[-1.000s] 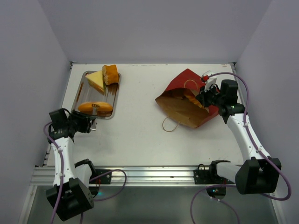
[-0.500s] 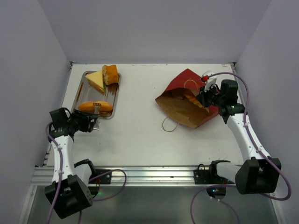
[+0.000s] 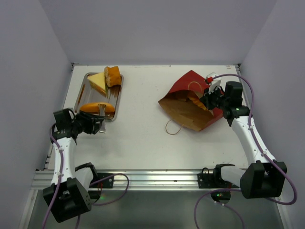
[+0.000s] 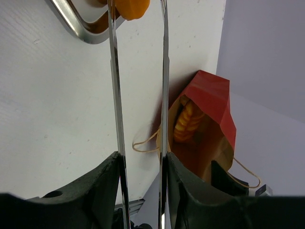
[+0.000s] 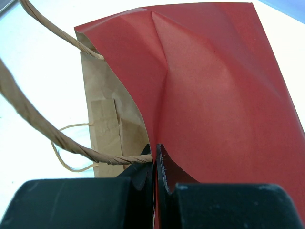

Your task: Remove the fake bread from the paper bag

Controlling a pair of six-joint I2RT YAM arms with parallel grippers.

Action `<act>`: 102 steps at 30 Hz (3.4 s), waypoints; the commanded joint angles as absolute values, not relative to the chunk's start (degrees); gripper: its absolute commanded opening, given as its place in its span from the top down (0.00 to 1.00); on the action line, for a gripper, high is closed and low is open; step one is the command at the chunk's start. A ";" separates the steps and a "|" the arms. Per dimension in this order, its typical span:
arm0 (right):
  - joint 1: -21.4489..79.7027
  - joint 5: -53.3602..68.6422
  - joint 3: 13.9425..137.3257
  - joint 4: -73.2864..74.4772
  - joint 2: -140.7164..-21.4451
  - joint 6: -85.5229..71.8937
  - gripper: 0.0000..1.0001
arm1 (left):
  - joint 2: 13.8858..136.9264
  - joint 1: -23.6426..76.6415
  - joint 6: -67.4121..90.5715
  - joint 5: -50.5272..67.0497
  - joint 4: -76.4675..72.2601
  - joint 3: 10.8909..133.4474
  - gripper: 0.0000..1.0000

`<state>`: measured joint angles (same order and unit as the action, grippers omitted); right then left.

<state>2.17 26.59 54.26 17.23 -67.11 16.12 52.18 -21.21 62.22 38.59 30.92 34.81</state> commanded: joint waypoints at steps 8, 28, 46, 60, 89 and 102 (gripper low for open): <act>2.02 28.48 54.58 16.08 -67.41 15.38 0.98 | 52.03 -20.48 63.81 44.03 30.32 36.65 0.57; 2.02 28.48 54.67 16.08 -67.59 15.29 0.98 | 55.63 -13.54 64.07 45.00 29.62 40.25 0.57; 2.02 27.86 54.67 16.00 -67.94 15.82 0.98 | 61.52 -3.53 61.10 50.63 12.40 42.79 0.68; 2.02 27.25 54.93 16.79 -69.17 17.14 0.98 | 72.06 25.56 50.27 41.15 -4.73 45.70 0.74; 2.02 27.86 55.72 17.40 -69.79 16.96 0.98 | 114.08 39.55 58.01 29.97 -34.98 62.14 0.59; 2.02 27.86 55.55 17.40 -69.61 16.96 0.98 | 119.53 39.55 62.30 26.10 -33.57 66.71 0.53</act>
